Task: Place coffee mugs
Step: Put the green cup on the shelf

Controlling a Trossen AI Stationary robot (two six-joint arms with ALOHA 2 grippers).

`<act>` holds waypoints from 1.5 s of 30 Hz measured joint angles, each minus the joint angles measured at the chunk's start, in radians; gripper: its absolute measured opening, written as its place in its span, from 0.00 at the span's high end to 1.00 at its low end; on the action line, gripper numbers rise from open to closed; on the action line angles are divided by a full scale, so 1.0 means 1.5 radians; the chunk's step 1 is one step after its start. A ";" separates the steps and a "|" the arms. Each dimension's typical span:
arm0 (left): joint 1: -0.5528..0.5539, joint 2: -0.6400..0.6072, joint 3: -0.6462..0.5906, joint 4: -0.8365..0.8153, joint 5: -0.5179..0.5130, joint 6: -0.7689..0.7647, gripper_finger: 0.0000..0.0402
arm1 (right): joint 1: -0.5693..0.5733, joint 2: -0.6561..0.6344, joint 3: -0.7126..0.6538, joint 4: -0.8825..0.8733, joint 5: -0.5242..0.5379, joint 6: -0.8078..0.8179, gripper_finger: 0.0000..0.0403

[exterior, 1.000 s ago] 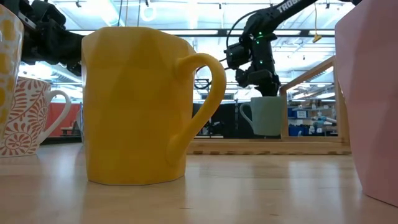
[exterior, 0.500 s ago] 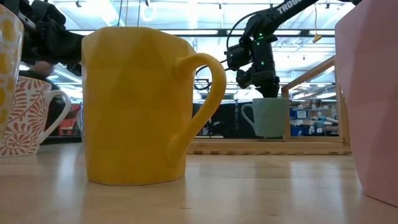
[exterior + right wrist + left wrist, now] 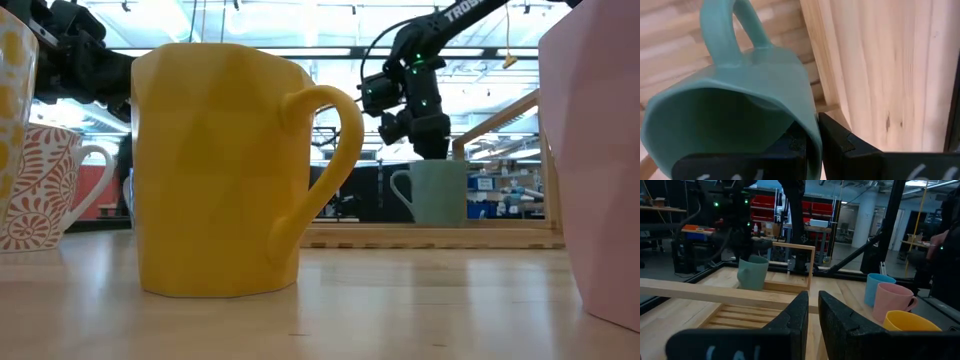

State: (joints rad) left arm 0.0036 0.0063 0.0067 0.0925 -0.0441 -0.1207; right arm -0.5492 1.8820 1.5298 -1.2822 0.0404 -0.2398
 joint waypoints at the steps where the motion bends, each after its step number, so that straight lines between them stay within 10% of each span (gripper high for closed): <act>1: 0.000 0.000 0.000 0.000 0.000 0.000 0.87 | -0.001 0.000 -0.008 0.008 0.003 0.000 0.91; 45: 0.000 0.000 0.000 0.000 0.000 0.000 0.87 | -0.003 0.000 -0.031 0.044 0.035 0.036 0.70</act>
State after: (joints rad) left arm 0.0033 0.0063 0.0064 0.0925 -0.0441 -0.1207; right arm -0.5537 1.8820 1.4826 -1.2158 0.0925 -0.1860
